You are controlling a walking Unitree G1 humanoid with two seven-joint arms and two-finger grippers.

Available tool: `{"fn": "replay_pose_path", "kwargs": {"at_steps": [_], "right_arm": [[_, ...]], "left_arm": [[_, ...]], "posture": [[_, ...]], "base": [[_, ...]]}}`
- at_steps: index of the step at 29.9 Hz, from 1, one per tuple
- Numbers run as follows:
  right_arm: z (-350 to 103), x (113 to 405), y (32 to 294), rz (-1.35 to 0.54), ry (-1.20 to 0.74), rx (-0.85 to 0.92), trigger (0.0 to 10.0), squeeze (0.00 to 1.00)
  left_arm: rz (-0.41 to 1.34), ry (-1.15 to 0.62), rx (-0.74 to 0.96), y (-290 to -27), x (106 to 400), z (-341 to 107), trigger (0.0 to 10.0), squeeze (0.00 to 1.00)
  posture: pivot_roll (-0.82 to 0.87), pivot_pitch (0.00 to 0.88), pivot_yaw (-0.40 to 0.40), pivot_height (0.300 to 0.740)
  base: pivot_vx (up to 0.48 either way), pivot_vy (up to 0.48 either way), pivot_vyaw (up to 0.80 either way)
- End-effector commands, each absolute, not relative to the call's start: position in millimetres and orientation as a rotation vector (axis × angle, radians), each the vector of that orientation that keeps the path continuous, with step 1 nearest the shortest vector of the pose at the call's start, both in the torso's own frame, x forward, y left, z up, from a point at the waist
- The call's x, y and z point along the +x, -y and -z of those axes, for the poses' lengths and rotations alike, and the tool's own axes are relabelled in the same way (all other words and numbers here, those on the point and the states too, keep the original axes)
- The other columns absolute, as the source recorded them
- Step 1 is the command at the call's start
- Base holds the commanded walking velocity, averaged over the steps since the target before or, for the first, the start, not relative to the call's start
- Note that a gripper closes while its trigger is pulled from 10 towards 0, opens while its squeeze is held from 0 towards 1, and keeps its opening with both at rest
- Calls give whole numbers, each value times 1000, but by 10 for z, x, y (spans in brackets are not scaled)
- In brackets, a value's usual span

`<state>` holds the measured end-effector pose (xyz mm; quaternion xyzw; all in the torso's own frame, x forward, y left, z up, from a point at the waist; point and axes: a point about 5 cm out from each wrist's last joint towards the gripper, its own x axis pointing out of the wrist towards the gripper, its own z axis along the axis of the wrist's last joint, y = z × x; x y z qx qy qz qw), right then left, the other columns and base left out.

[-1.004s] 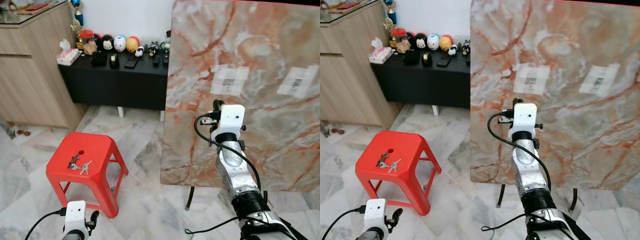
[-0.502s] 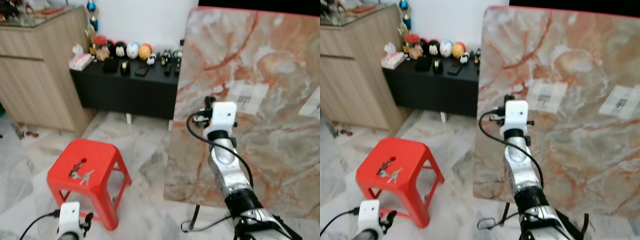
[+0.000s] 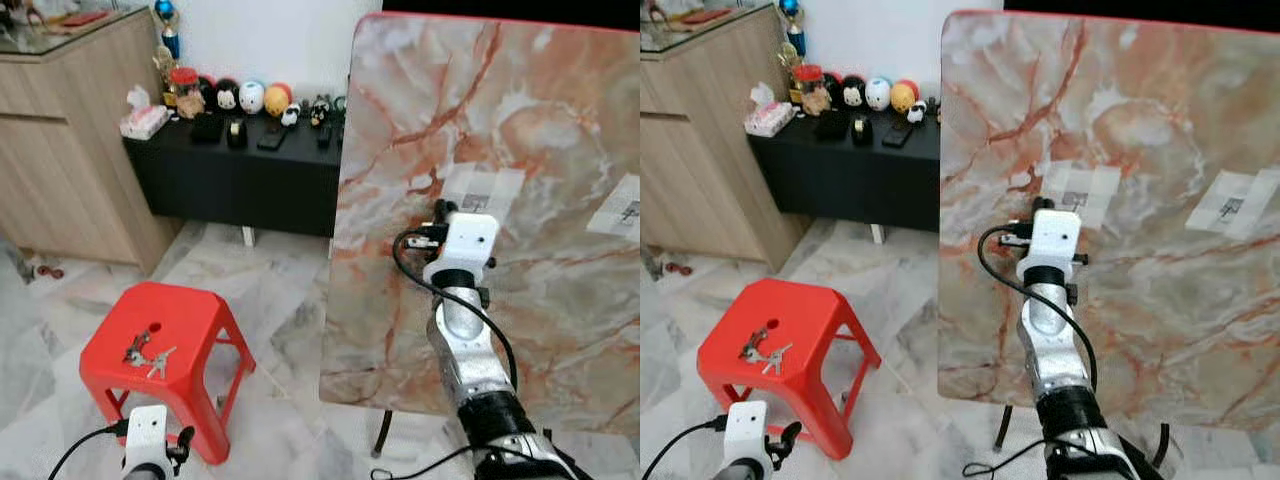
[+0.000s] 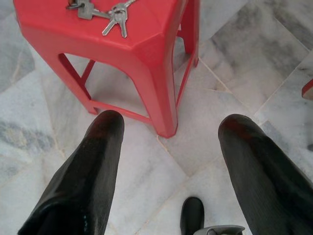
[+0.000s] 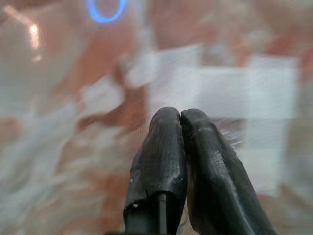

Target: Hang keys on a hook

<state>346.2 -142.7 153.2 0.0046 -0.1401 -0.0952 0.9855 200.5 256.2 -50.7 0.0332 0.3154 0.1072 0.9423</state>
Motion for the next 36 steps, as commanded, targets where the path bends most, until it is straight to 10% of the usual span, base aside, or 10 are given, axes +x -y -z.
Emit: {"fn": "replay_pose_path", "kwargs": {"at_steps": [1, 36], "right_arm": [[-1654, 3431, 1566, 276, 336, 2, 10000, 0], [-1839, 3459, 1458, 174, 399, -113, 10000, 0]], "left_arm": [[-221, -657, 57, -2565, 1992, 520, 10000, 0], [-221, -663, 57, -2569, 2000, 519, 10000, 0]], "posture": [[161, 0, -41, 740], [159, 0, -43, 740]], "base": [[0, 0, 0], [0, 0, 0]]}}
